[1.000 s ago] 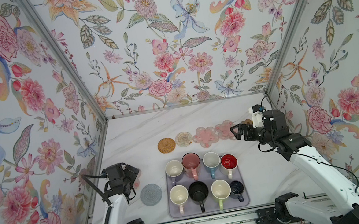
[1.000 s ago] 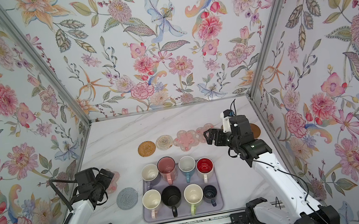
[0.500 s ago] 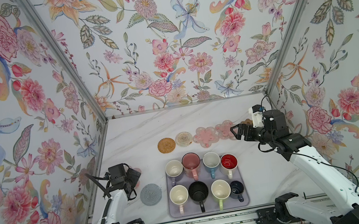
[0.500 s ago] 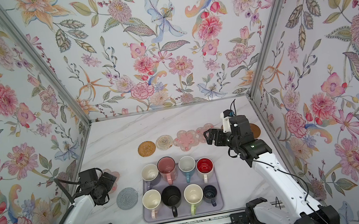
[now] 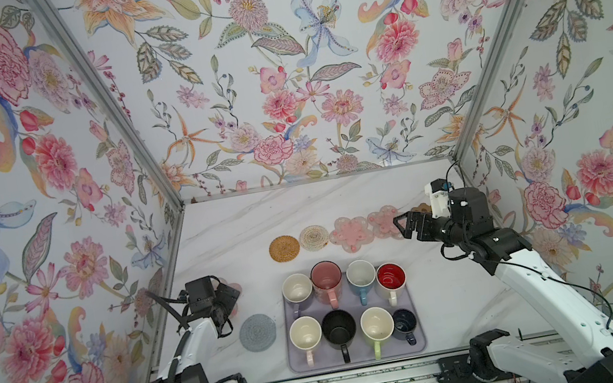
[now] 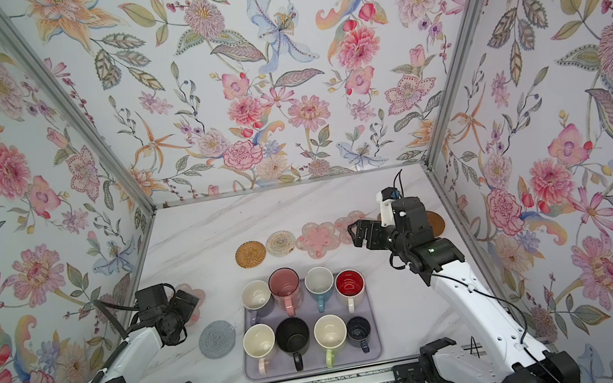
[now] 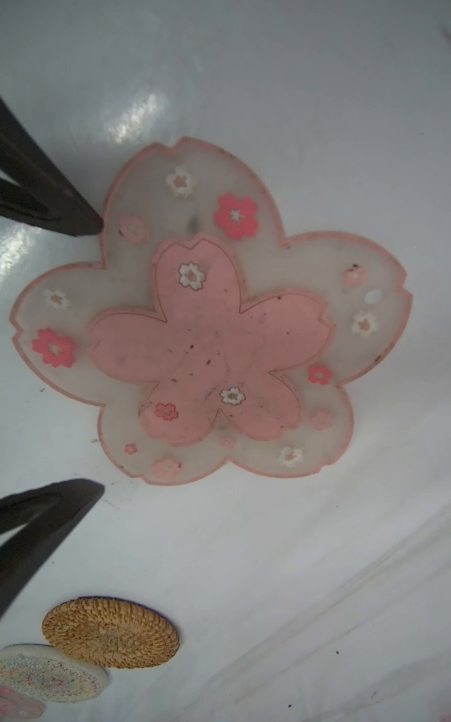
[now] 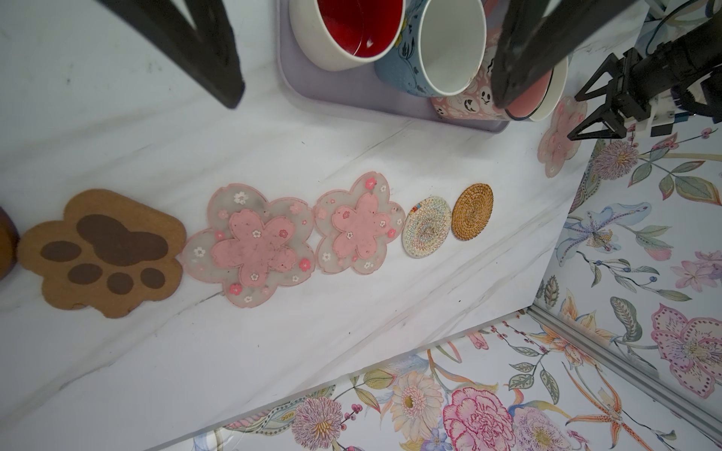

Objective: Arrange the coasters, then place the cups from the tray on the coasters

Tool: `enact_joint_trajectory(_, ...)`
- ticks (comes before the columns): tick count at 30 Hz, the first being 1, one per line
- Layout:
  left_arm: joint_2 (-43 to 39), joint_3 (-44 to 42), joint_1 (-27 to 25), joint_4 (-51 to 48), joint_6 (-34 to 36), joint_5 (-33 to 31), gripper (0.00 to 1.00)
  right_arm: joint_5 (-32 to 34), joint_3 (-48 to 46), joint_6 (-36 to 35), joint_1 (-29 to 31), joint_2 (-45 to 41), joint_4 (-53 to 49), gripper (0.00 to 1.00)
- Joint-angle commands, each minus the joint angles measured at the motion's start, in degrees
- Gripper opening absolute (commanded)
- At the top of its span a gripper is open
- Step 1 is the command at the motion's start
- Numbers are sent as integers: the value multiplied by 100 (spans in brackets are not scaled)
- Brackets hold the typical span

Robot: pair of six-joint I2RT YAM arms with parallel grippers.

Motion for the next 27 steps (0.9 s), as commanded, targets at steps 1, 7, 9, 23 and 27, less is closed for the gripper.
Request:
enact_joint_trajectory(1,198,119,-151,118,-38,170,99,47,-68,-31,-29,-87,40,99)
enact_joint_trajectory(7,610,416,-465,299,-72,133,99,47,-63,-28,-41,-84,19,99)
enact_joint_trajectory(9,766,553,-567,340,-55,101,99,44,-64,-26,-45,-91,10,99)
enact_joint_trajectory(23,2069,1720,-1007,408,268,267,99,70,-24,-22,-111,-154,-95,99)
enact_joint_trajectory(27,2062,2029,-1057,133,441,116,99,74,0,-24,-130,-167,-139,99)
